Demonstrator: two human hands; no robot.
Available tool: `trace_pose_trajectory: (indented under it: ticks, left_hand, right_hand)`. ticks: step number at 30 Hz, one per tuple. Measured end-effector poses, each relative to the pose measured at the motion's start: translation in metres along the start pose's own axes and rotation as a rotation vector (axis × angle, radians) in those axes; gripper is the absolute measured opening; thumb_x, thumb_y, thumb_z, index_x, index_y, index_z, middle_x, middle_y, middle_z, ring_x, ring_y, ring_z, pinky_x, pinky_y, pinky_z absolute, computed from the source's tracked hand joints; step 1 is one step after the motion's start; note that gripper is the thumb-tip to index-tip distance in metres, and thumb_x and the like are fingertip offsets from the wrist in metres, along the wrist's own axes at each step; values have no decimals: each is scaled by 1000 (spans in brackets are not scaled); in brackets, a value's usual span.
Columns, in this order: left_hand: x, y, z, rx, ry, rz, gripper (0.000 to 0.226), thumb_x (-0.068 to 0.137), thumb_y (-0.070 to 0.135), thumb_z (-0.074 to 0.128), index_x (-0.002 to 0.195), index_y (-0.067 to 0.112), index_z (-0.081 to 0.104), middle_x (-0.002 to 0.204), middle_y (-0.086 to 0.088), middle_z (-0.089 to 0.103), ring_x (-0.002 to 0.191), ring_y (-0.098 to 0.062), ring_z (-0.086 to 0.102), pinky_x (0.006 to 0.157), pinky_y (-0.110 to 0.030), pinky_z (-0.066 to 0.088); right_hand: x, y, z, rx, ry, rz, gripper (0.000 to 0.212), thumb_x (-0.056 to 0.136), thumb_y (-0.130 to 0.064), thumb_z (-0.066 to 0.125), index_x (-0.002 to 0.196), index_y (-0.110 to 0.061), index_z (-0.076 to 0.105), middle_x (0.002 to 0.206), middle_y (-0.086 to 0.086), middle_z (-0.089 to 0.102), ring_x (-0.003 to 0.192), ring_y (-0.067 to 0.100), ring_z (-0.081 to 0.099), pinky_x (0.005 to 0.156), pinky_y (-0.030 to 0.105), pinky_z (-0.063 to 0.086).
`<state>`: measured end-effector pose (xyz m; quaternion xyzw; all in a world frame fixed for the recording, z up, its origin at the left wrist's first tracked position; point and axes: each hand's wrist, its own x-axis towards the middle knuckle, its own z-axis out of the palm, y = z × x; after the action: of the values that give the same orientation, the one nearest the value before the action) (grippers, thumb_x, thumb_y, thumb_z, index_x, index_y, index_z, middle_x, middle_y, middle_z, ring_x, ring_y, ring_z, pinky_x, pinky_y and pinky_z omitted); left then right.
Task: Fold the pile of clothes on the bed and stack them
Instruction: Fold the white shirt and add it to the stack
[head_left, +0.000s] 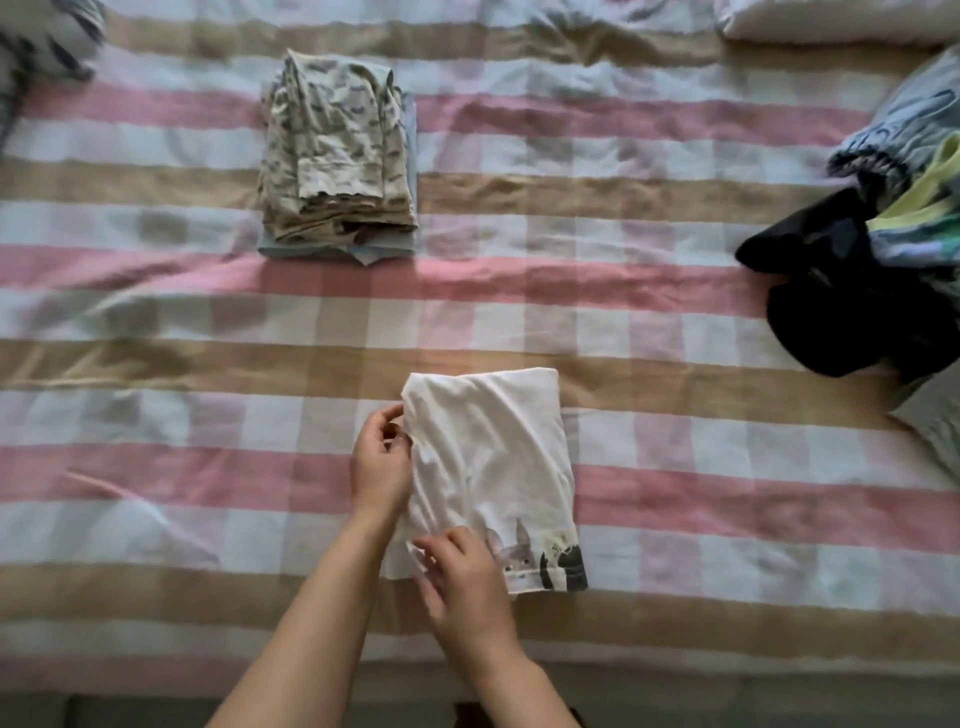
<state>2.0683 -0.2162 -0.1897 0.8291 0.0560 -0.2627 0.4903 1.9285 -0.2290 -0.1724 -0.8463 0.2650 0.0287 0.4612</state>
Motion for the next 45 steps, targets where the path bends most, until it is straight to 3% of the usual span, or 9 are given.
trace_pose_trajectory:
  ticks: [3, 6, 9, 11, 17, 26, 30, 35, 45]
  left_hand:
    - [-14, 10, 14, 318, 238, 493, 39, 82, -5, 42, 117, 4, 56, 113, -16, 54, 104, -24, 46, 92, -26, 34]
    - [-14, 11, 38, 662, -21, 822, 39, 88, 12, 39, 123, 13, 57, 131, -14, 52, 126, -28, 43, 105, -45, 31]
    - [11, 1, 45, 995, -176, 714, 45, 99, 28, 31, 144, 32, 26, 155, 2, 17, 144, -19, 8, 113, -38, -4]
    - [31, -7, 42, 1019, -171, 653, 47, 100, 36, 26, 146, 34, 13, 156, 7, 9, 144, -13, 0, 111, -33, -10]
    - [2, -5, 16, 627, 132, 531, 39, 87, 18, 60, 124, 8, 53, 126, -17, 50, 113, -34, 46, 95, -33, 28]
    - [-84, -65, -17, 401, 180, 211, 18, 79, 12, 70, 87, 4, 55, 86, -2, 48, 79, -22, 49, 69, -41, 48]
    - [-86, -66, -18, 377, 209, 272, 17, 78, 7, 71, 88, 1, 59, 87, -5, 51, 79, -27, 52, 69, -45, 50]
    - [-93, -67, -19, 484, 208, 261, 19, 70, 14, 78, 75, 3, 63, 79, -9, 56, 72, -27, 54, 64, -42, 48]
    - [-94, -74, -10, 571, 198, 154, 6, 83, 3, 62, 84, -2, 60, 88, -16, 58, 86, -32, 53, 75, -41, 40]
  right_hand:
    - [7, 7, -19, -12, 246, -40, 23, 87, -20, 50, 97, -14, 69, 94, 5, 63, 90, 20, 54, 80, 29, 42]
    - [30, 27, -42, -213, 480, 77, 40, 87, -26, 39, 115, -13, 63, 122, 13, 58, 116, 21, 41, 100, 33, 35]
    - [48, 51, -55, -332, 337, 243, 49, 94, -29, 34, 142, -18, 34, 150, 8, 29, 139, 20, 19, 112, 37, 20]
    - [48, 64, -56, -316, 229, 250, 52, 97, -29, 36, 146, -27, 19, 154, 1, 17, 142, 19, 13, 113, 35, 14]
    - [-2, 62, -50, 87, 442, 300, 41, 90, -26, 48, 129, -14, 49, 121, -2, 49, 114, 12, 43, 97, 28, 34]
    - [-52, 57, -19, 157, 557, 485, 41, 78, 10, 61, 117, 3, 55, 109, 10, 52, 103, 17, 47, 92, 15, 30]
    - [-51, 55, -22, 167, 573, 461, 52, 64, 5, 43, 115, 5, 56, 106, 6, 48, 102, 15, 46, 94, 8, 27]
    - [-51, 60, -25, 122, 569, 433, 50, 70, 23, 53, 115, 1, 59, 106, 4, 49, 101, 15, 47, 92, 10, 29]
    - [-52, 60, -25, 104, 566, 405, 46, 74, 19, 56, 116, 1, 59, 105, 3, 49, 100, 17, 49, 90, 11, 29]
